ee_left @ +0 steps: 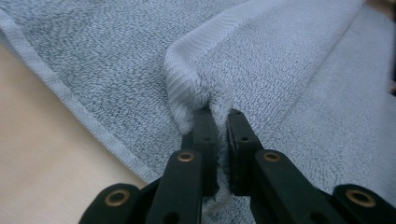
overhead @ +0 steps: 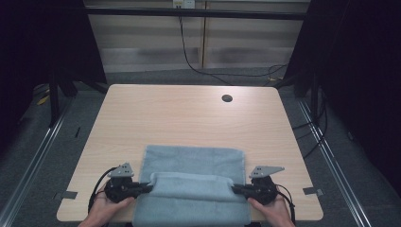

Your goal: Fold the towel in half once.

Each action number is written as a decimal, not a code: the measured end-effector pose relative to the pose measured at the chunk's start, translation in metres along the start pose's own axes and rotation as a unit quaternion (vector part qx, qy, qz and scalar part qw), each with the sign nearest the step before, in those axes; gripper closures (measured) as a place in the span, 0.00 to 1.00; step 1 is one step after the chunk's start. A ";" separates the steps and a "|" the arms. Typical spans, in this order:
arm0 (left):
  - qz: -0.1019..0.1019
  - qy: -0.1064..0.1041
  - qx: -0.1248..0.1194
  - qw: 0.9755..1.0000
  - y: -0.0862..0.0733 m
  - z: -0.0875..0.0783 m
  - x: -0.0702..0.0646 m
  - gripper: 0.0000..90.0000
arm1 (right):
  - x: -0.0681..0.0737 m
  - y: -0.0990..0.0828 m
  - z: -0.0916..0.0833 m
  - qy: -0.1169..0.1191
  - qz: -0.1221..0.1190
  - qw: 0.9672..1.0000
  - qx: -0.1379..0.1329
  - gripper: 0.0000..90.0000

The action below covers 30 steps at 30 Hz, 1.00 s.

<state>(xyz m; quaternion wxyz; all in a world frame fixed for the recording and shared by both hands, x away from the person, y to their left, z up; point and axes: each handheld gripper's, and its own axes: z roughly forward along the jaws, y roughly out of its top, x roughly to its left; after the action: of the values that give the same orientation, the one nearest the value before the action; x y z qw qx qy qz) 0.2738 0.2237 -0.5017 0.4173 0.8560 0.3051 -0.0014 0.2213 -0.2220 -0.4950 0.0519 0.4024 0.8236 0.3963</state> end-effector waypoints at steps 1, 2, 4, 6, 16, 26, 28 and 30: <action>0.003 0.010 -0.002 1.000 0.005 0.003 0.006 0.94 | -0.005 0.006 0.003 -0.012 -0.002 1.000 0.002 0.97; 0.000 0.015 -0.005 1.000 0.010 0.007 0.013 0.94 | -0.010 0.012 0.008 -0.022 -0.005 1.000 0.002 0.97; 0.003 0.033 -0.009 0.999 0.023 0.015 0.028 0.94 | -0.022 0.026 0.017 -0.040 -0.006 0.999 0.002 0.97; -0.007 0.043 -0.018 0.999 0.033 0.024 0.043 0.94 | -0.033 0.038 0.025 -0.056 0.001 0.998 0.003 0.97; -0.033 0.085 -0.009 0.996 0.085 0.057 0.097 0.94 | -0.087 0.083 0.057 -0.109 0.009 0.994 -0.009 0.97; -0.066 0.106 -0.048 0.991 0.100 0.074 0.126 0.94 | -0.120 0.115 0.081 -0.156 0.037 0.987 -0.021 0.97; -0.073 0.102 -0.050 0.991 0.101 0.074 0.130 0.94 | -0.122 0.119 0.084 -0.162 0.038 0.986 -0.022 0.97; -0.087 0.097 -0.055 0.990 0.100 0.074 0.133 0.94 | -0.125 0.120 0.085 -0.159 0.047 0.986 -0.025 0.97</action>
<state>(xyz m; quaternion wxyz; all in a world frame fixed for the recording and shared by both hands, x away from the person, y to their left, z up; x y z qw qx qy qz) 0.4528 0.1934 -0.5119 0.4304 0.7983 0.4167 0.0617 0.4142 -0.2151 -0.4988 0.1736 0.4968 0.7751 0.3497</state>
